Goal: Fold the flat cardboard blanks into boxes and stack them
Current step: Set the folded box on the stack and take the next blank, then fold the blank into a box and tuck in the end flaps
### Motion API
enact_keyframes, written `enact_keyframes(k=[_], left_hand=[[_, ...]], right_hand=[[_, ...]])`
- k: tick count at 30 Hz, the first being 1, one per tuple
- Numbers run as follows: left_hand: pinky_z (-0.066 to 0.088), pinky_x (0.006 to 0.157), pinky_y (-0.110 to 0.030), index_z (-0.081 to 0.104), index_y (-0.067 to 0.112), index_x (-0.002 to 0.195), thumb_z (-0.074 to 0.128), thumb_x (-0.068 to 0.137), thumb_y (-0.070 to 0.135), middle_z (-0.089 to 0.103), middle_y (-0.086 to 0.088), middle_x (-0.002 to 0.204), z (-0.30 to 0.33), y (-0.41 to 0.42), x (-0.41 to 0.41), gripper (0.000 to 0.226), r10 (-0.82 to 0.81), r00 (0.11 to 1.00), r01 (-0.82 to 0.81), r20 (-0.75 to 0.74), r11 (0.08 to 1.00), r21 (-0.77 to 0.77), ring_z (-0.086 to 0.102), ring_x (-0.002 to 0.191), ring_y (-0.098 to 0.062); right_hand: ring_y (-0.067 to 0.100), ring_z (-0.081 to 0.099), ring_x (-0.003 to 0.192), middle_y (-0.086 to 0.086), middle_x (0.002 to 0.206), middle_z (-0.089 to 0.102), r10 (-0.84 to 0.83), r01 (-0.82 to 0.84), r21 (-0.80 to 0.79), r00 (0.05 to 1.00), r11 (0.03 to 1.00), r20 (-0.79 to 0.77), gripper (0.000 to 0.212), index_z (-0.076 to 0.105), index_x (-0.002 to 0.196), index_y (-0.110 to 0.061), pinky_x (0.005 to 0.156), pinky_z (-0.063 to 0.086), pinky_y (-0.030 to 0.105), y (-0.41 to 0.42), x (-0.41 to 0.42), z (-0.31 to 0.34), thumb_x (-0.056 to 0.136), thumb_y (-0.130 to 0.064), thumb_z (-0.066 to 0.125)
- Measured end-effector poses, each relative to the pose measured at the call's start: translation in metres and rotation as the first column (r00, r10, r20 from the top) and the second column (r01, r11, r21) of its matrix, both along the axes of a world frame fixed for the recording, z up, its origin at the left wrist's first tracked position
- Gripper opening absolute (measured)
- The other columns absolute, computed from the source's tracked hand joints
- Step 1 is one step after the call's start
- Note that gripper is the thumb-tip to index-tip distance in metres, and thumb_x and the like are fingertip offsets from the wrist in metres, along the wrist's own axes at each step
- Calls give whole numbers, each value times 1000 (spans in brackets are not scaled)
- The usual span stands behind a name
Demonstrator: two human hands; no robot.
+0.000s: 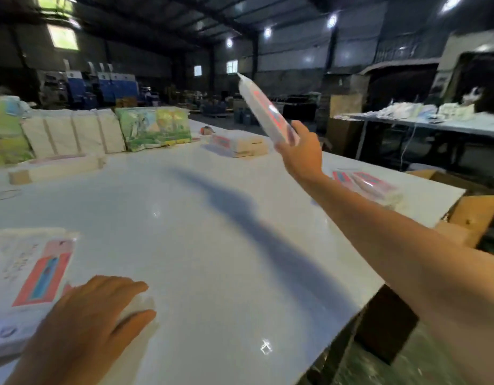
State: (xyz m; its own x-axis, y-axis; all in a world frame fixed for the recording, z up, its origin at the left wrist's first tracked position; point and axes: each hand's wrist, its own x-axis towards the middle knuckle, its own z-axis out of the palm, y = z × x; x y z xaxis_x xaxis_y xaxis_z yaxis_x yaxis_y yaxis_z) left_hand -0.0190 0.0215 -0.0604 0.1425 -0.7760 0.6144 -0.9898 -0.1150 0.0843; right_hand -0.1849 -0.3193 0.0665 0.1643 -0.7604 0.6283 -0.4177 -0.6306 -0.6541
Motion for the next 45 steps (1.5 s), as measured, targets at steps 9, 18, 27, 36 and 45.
enact_keyframes(k=[9,18,27,36,45], left_hand=[[50,63,-38,48,46,108,25,87,69,45,22,96,-9,-12,15,39,13,1000,-10,-21,988,154,53,76,-13],[38,77,-19,60,39,102,34,78,62,48,24,100,16,-3,-17,42,124,975,-73,-187,963,260,46,96,-3],[32,86,-20,59,25,117,48,92,44,54,8,117,10,2,-15,33,100,971,-49,-217,972,232,43,107,-10],[37,92,-35,57,26,122,47,92,46,54,4,124,34,8,-10,38,294,929,-225,-224,931,289,45,114,-17],[33,97,-50,40,19,128,64,59,77,41,-10,129,70,83,85,94,963,267,-825,28,213,523,37,122,-30]], right_hand=[[38,37,119,20,128,43,-568,691,91,655,718,-499,35,51,128,-27,95,34,48,-103,-162,-74,94,-34,45],[33,38,126,12,135,49,-237,192,-252,958,948,-160,32,62,120,-14,102,31,46,-22,-44,-2,90,-15,51],[27,54,98,6,100,67,459,-621,-45,624,782,-632,21,70,94,-11,79,43,35,175,72,-81,92,-19,50],[30,56,95,5,100,64,487,-665,-47,591,745,-643,18,72,92,-14,78,44,35,181,73,-108,92,-19,54],[36,60,84,9,91,67,530,-702,-89,608,707,-591,14,72,77,-11,72,48,38,181,76,-109,88,-14,62]])
